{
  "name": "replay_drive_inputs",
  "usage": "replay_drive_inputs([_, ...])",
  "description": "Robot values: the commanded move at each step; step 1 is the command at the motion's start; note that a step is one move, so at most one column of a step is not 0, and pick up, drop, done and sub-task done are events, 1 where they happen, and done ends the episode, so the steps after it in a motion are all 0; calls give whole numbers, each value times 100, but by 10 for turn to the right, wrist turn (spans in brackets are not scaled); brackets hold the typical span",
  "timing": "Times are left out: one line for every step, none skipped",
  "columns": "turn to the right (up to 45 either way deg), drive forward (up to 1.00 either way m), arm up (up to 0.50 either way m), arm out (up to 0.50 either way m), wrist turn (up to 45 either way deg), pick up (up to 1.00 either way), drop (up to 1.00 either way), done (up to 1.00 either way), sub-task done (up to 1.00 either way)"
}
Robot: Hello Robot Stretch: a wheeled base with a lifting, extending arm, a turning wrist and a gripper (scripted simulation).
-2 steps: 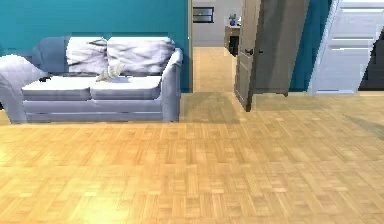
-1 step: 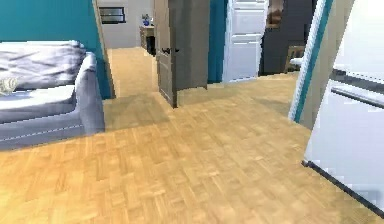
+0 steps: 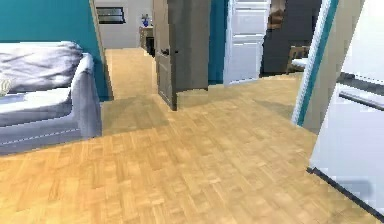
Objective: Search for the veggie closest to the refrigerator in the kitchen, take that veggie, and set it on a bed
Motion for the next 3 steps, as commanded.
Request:
replay_drive_inputs([-450, 0, 0, 0, 0, 0, 0, 0, 0])
replay_drive_inputs([-180, 0, 0, 0, 0, 0, 0, 0, 0])
replay_drive_inputs([0, 100, 0, 0, 0, 0, 0, 0, 0])
